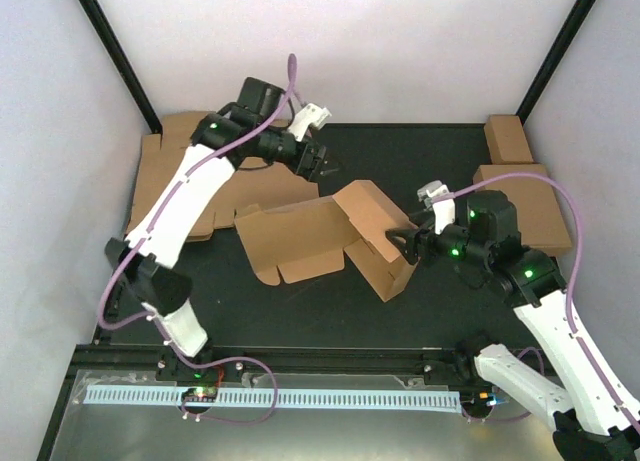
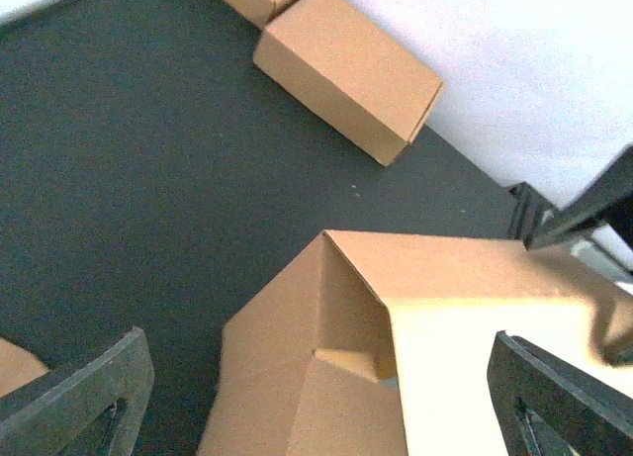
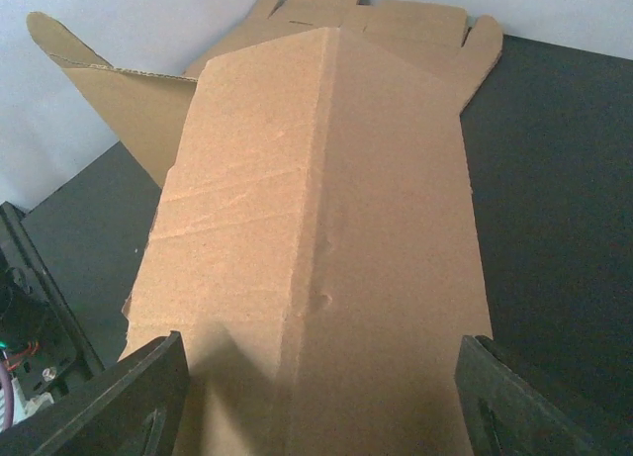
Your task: Fold the paper box
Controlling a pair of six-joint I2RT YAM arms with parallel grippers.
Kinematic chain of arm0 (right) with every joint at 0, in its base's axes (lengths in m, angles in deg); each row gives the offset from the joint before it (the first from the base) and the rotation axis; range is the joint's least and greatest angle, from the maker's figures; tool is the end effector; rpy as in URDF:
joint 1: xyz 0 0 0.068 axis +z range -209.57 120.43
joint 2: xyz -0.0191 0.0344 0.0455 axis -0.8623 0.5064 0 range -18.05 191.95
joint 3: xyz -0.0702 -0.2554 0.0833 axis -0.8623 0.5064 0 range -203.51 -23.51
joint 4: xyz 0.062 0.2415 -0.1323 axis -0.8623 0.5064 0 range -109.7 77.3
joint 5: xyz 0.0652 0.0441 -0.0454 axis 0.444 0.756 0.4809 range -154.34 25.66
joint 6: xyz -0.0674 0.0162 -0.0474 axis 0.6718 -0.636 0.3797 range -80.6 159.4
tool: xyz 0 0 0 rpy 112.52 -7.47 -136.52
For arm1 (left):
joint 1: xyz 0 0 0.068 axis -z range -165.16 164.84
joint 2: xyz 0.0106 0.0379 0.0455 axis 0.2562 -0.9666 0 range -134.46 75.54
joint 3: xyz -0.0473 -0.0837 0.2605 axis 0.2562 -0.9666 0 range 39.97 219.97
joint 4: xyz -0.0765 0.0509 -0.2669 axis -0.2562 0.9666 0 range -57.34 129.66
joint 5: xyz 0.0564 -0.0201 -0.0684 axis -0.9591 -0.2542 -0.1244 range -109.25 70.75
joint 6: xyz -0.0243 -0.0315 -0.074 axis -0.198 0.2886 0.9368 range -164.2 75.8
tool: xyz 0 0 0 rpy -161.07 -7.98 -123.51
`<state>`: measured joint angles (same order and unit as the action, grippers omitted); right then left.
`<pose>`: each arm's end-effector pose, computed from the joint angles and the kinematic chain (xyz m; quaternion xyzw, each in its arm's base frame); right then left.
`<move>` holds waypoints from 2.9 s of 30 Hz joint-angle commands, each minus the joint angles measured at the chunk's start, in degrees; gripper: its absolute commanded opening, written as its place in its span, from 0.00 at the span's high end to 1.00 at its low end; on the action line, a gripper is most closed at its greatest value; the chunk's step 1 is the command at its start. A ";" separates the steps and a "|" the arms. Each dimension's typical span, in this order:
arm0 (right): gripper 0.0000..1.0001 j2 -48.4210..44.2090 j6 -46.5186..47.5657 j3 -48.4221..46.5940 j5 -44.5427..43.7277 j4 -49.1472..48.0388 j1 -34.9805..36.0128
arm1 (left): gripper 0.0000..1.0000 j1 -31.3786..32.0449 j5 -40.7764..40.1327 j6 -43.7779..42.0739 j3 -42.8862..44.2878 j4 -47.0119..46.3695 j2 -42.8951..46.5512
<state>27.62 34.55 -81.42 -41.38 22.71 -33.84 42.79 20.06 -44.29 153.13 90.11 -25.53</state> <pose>0.1702 0.1139 0.3499 -0.2516 0.8174 0.2953 0.4260 0.3424 -0.2343 0.3989 0.3350 0.8143 -0.3881 0.2722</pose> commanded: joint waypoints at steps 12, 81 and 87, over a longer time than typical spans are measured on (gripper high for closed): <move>0.21 1.71 1.65 -0.75 1.12 2.31 0.10 | 0.01 12.39 -26.21 -29.49 -42.65 -22.42 36.77; 0.26 5.90 5.02 -2.39 -3.60 8.04 4.45 | 0.20 14.86 -11.10 49.78 -50.39 -52.67 28.41; 0.26 5.57 5.26 -2.24 -3.84 7.95 4.50 | 0.27 16.48 -13.83 54.16 -48.59 -51.21 24.73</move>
<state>33.11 39.73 -84.46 -44.83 26.60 -29.95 57.63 7.51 4.88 102.21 37.74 -0.88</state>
